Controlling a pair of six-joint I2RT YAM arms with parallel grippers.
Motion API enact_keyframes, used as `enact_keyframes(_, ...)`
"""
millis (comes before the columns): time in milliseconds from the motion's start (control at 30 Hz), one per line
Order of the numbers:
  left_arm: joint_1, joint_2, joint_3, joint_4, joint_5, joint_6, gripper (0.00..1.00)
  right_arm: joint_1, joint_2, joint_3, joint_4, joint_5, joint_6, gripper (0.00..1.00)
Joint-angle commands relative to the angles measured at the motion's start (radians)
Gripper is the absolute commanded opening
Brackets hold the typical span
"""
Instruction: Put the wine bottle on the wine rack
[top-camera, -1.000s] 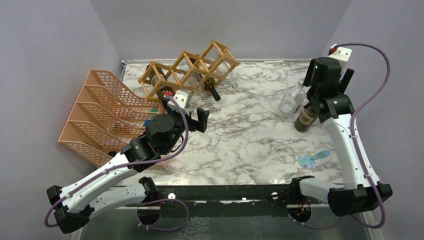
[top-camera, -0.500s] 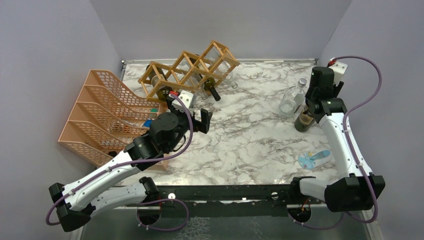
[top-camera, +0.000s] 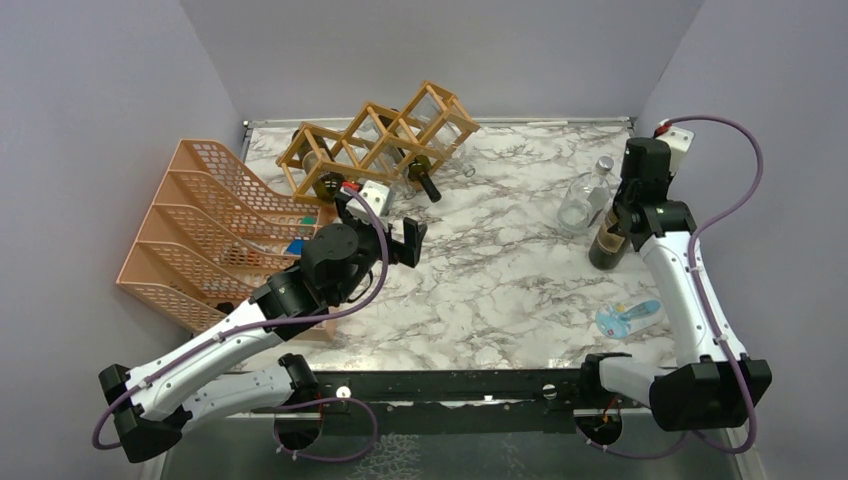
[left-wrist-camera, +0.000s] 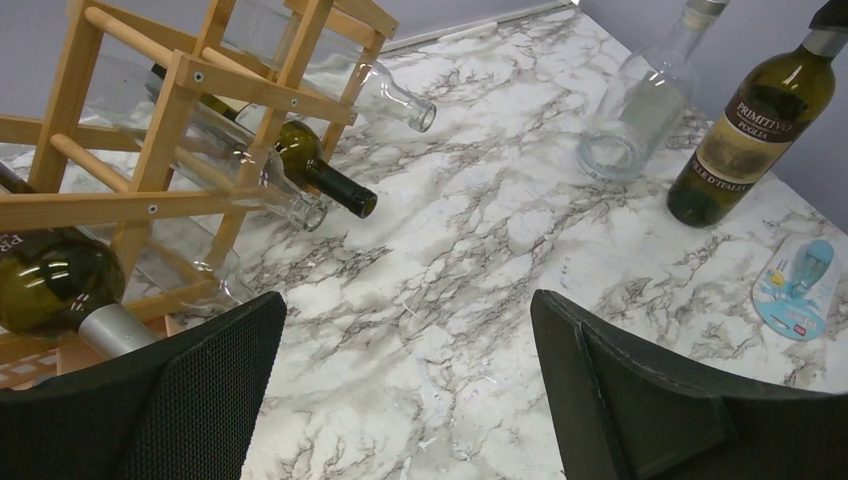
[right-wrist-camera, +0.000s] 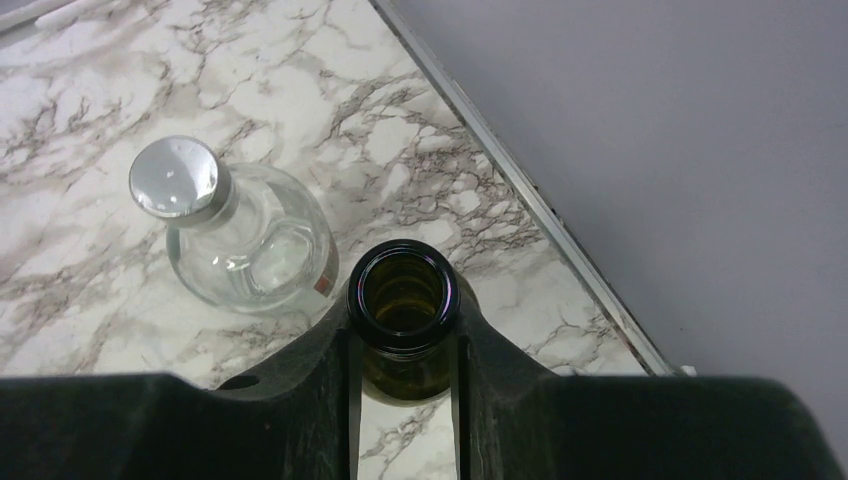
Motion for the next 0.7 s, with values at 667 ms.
enact_keyframes(667,0.000,0.261,-0.103,0.377,0.463,-0.066,0.99,-0.002,-0.187,-0.037,0.038,-1.175,-0.077,0.01)
